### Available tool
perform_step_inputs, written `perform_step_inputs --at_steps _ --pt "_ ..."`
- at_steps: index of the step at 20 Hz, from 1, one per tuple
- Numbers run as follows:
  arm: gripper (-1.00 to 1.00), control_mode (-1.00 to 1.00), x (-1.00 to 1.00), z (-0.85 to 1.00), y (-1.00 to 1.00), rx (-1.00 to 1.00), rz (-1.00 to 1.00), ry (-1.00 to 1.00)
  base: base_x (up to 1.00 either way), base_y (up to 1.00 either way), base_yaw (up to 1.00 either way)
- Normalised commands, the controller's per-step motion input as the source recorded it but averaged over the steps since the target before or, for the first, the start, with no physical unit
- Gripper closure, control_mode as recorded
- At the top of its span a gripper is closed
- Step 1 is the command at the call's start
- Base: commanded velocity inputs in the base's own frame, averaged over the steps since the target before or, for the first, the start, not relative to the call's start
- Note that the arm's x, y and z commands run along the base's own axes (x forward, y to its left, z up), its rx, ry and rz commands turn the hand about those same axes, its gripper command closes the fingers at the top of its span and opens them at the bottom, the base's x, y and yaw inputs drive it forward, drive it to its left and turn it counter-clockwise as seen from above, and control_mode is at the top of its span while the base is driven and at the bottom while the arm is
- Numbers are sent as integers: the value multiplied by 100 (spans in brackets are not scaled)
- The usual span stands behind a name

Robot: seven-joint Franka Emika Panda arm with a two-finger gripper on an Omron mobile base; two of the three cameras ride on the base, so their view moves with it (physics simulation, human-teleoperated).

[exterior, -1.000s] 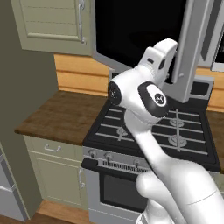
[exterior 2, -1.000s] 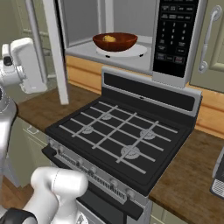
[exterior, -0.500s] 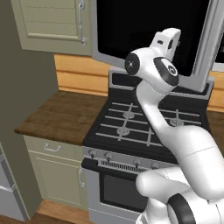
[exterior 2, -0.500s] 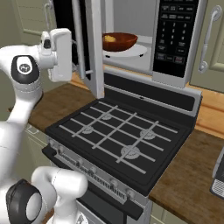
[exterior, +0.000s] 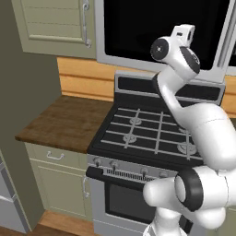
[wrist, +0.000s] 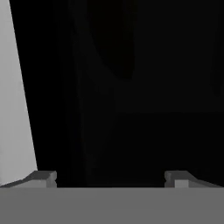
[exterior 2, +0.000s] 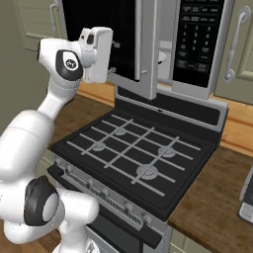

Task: Pick the squash from the sink and place it in the bowl. Then pick the bowl and place it in the microwave. Then close the microwave door and press the start button.

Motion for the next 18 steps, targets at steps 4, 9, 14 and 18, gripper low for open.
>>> perform_step_inputs --at_steps 4,9,14,18 --pt "-100 -100 17 0 -25 -7 5 27 0 0 0" --pt "-100 -100 21 0 -28 -18 18 32 0 0 0" --pt "-100 -100 21 0 -38 -5 31 7 0 0 0" --pt "-100 -100 92 -25 -21 8 5 -11 0 0 0"
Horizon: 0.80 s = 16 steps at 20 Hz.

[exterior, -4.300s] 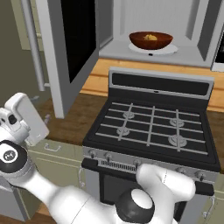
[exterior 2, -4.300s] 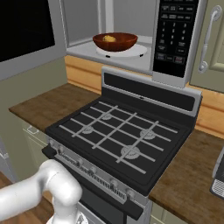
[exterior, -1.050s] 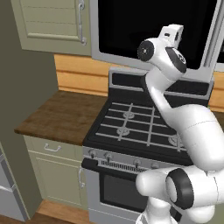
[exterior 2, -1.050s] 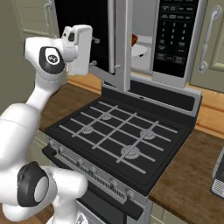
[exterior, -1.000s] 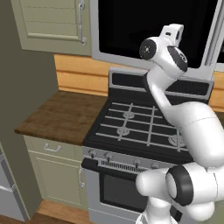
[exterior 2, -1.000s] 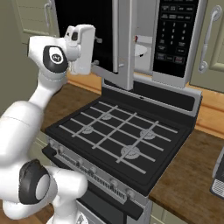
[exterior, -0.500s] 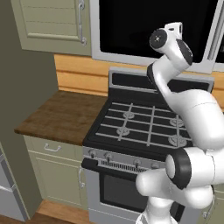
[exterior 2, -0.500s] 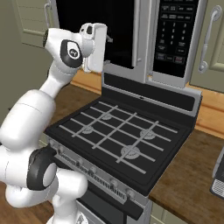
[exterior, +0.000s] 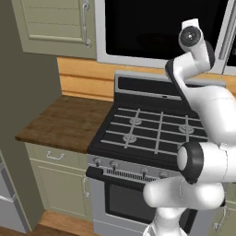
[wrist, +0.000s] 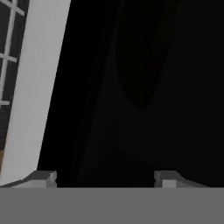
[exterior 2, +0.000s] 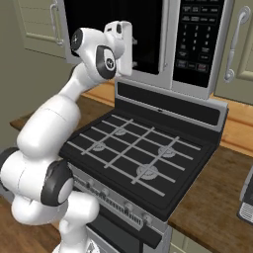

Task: Pick the squash from the sink and place it in the bowl. Then pick the bowl and place it in the microwave. Then close the microwave door and press the start button.

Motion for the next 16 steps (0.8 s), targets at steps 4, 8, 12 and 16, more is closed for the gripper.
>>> perform_step_inputs --at_steps 4,8,12,16 --pt "-100 -100 99 -27 -31 8 2 -5 0 0 0" --pt "-100 -100 92 -30 -13 3 0 -3 0 0 0" --pt "-100 -100 -21 -28 10 7 0 -24 0 0 0" --pt "-100 -100 -62 -2 28 19 -13 -34 0 0 0"
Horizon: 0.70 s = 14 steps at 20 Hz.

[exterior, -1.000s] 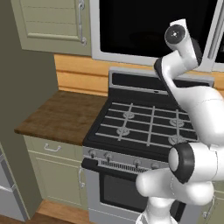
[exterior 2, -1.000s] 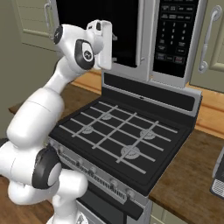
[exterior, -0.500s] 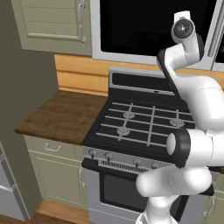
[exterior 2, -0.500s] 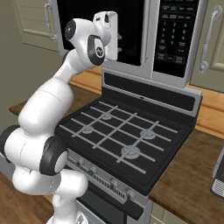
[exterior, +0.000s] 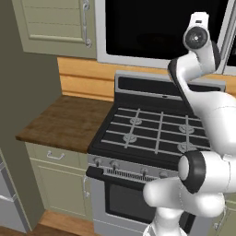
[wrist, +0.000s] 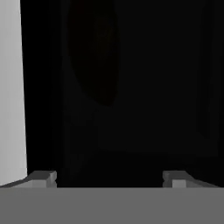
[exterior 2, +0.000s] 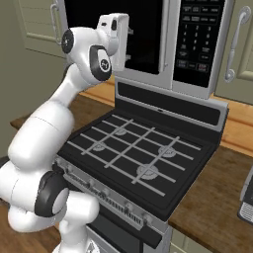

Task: Pick the squash from the sink and place it in the bowl. Then pick the bowl and place it in the microwave. Then close the microwave door and press the start button.

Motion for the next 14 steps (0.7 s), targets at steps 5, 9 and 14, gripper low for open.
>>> perform_step_inputs --at_steps 5,9,14 --pt "-100 -100 -67 0 21 37 -30 -22 0 0 0" --pt "-100 -100 -71 1 22 50 -30 -9 0 0 0" --pt "-100 -100 -73 17 2 53 -21 -2 0 0 0"
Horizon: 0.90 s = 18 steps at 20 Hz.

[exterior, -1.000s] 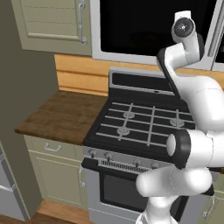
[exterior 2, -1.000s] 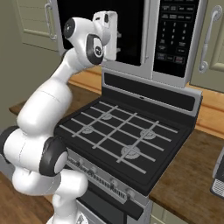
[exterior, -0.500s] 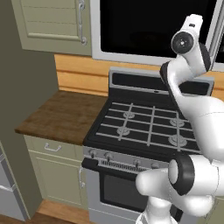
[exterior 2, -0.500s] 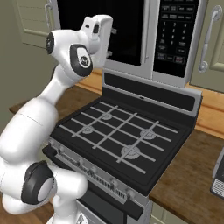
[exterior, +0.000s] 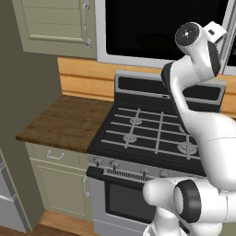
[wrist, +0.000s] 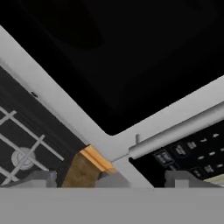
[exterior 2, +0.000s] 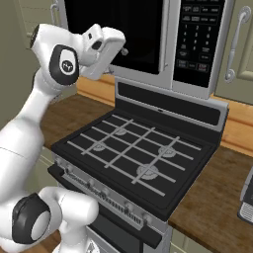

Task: Pick the squash from the sink and place it in the bowl. Then pick the bowl and place it in the microwave. Then close the microwave door and press the start button.

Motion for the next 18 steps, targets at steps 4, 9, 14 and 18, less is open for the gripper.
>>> perform_step_inputs --at_steps 4,9,14,18 --pt "-100 -100 -80 0 0 27 -1 -22 0 0 0" --pt "100 -100 -89 -3 0 22 0 -33 0 0 0" --pt "100 -100 -61 -14 0 19 0 -21 0 0 0" --pt "100 -100 -48 0 0 0 0 -16 0 0 0"
